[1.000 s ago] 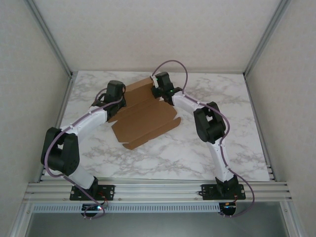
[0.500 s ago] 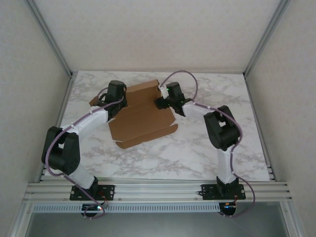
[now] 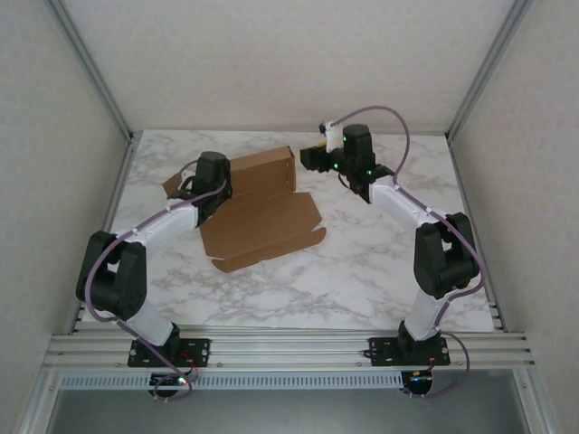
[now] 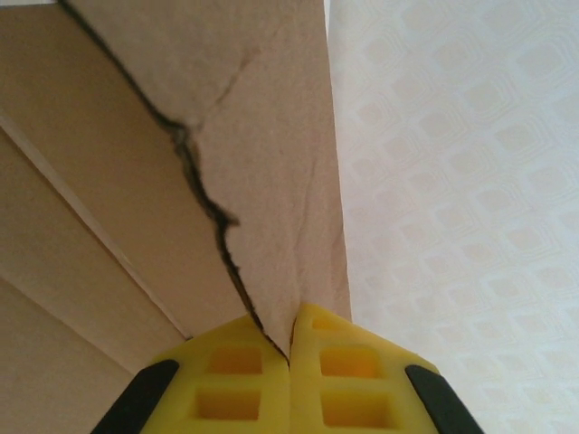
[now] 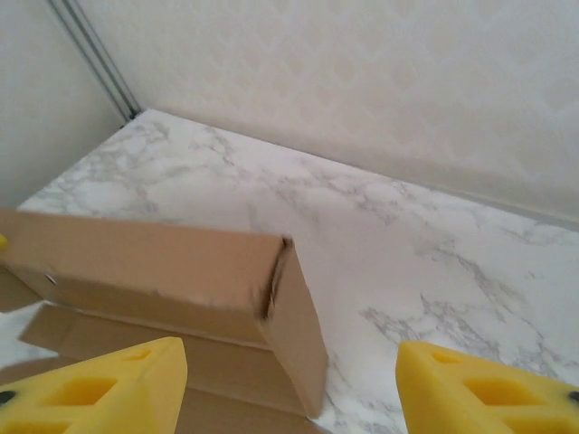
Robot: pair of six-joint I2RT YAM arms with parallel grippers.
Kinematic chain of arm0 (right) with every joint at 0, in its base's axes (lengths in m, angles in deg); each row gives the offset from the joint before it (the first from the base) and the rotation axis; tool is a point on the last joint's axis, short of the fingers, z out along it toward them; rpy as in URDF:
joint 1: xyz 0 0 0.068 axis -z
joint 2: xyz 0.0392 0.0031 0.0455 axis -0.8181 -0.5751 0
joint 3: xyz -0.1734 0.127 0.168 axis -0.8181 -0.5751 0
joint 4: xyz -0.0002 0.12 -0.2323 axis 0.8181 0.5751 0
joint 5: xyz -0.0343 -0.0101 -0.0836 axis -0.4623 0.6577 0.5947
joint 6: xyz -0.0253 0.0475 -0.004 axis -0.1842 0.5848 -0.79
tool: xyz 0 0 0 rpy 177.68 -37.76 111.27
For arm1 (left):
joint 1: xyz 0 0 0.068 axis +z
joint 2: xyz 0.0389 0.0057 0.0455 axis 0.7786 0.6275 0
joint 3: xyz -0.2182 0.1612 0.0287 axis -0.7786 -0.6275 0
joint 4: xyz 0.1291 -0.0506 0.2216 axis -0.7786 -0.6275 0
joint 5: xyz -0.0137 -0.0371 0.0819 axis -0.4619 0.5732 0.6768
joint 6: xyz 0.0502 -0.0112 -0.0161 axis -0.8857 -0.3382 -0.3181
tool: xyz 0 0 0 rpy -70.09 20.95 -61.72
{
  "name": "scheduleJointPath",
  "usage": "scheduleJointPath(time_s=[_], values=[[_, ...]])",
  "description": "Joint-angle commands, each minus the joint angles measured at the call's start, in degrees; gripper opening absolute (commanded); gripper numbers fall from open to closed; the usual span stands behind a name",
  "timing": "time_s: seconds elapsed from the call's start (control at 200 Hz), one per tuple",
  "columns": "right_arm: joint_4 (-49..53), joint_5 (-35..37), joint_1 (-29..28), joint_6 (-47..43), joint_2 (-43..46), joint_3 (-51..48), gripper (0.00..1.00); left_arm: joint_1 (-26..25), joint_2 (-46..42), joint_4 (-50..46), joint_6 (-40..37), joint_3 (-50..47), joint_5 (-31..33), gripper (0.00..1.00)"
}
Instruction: Fold the paper box
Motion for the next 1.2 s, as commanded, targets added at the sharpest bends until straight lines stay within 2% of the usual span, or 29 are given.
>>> scheduleJointPath(time_s=[0.0, 0.075, 0.175, 0.29, 0.551, 0.691, 0.896, 0.976, 1.076, 1.192], values=[[8.89, 1.03, -0.26, 4.73, -2.21, 4.92, 0.63, 0.16, 0.79, -5.24, -4.16, -3.94, -4.17, 0.02], [13.38, 0.31, -0.28, 7.13, -5.27, 9.63, 0.65, 0.11, 0.82, -4.91, -4.04, -4.98, -4.31, 0.04], [24.69, -4.88, -0.29, 9.27, -12.69, 22.04, 0.65, 0.10, 0.67, -4.67, -4.06, -5.19, -4.01, 0.05], [32.43, -7.64, -0.95, 7.92, -18.59, 30.31, 0.65, 0.12, 0.48, -5.54, -4.48, -4.23, -3.16, 0.05], [35.70, -6.86, -1.17, 7.36, -24.27, 33.16, 0.61, 0.12, 0.31, -5.84, -4.85, -4.34, -2.96, 0.09], [36.25, -4.40, -1.27, 7.88, -25.44, 32.97, 0.57, 0.14, -1.35, -6.09, -7.01, -4.61, -3.88, 0.19], [34.60, -4.36, -1.33, 9.50, -24.12, 31.19, 0.56, 0.09, -6.61, -11.10, -18.39, -1.87, -6.12, 0.50], [34.75, -4.53, -1.30, 9.97, -24.47, 31.42, 0.56, 0.09, -9.45, -13.37, -22.45, -1.45, -6.83, 0.57], [35.11, -4.22, -1.30, 10.58, -25.05, 31.62, 0.55, 0.76, -12.92, -14.84, -27.24, -1.60, -9.21, 0.59], [34.88, -3.74, -1.31, 11.37, -24.89, 31.07, 0.55, 2.54, -15.05, -17.48, -36.37, 0.47, -15.54, 0.57]])
